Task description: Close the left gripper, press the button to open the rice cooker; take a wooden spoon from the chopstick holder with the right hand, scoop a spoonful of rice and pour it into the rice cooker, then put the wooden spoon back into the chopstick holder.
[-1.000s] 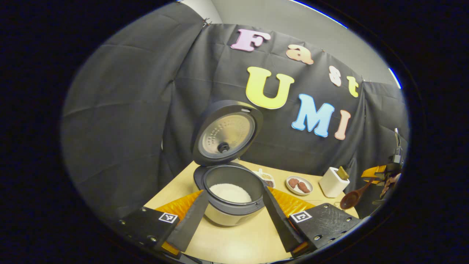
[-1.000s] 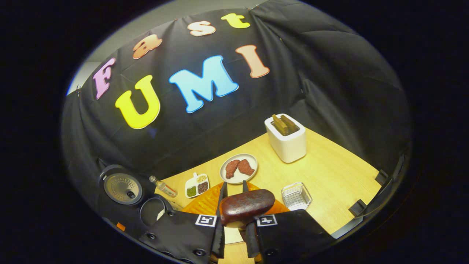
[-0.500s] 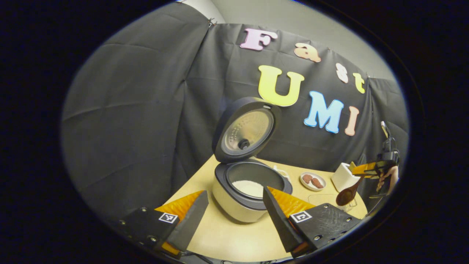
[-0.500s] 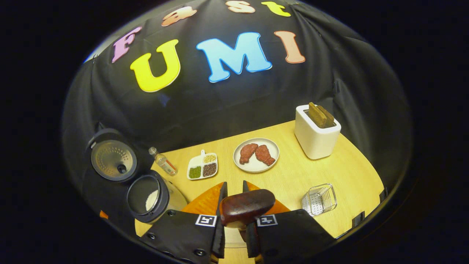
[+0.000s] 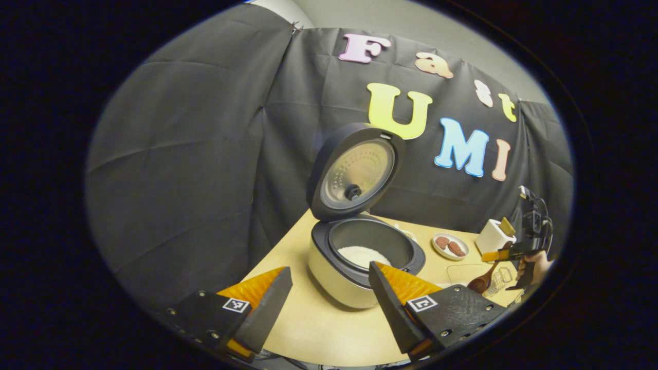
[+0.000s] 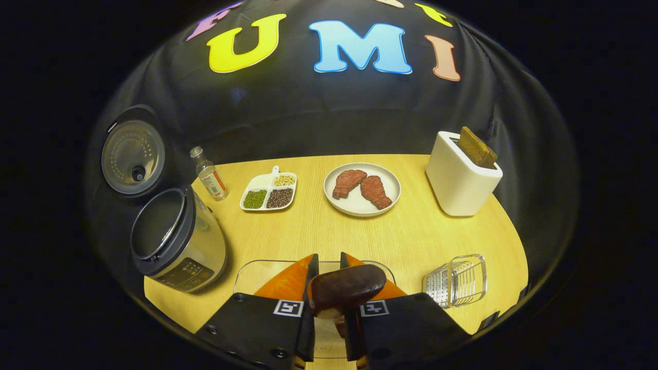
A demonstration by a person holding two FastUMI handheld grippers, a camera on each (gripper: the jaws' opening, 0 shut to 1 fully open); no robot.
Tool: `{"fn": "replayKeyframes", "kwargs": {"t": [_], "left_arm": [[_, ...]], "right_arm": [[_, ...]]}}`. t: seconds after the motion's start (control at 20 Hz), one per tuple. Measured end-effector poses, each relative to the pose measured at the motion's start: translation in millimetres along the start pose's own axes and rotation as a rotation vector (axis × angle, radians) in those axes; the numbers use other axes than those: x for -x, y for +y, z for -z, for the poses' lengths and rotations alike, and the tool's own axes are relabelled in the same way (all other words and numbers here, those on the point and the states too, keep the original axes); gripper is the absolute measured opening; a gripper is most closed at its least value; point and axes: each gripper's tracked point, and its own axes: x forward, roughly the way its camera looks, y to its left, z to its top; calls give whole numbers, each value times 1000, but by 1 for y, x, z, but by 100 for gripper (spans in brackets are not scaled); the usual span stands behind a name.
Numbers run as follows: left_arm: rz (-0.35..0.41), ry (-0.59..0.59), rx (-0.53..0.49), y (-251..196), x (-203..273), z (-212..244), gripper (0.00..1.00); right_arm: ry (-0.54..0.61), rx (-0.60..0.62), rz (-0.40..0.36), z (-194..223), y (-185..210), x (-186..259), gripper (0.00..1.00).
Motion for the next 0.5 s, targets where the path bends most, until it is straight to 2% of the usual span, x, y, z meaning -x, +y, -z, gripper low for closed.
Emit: {"fn": "replayKeyframes", "kwargs": {"t": [0.25,0.5], "left_arm": [[-23,28,20,2,9,16,94],[-17,41,65,-1,20,22,94]], "right_arm": [[14,-14,-16,16,13,-11,22],[94,-187,-138,31,51,-14,25]]}}
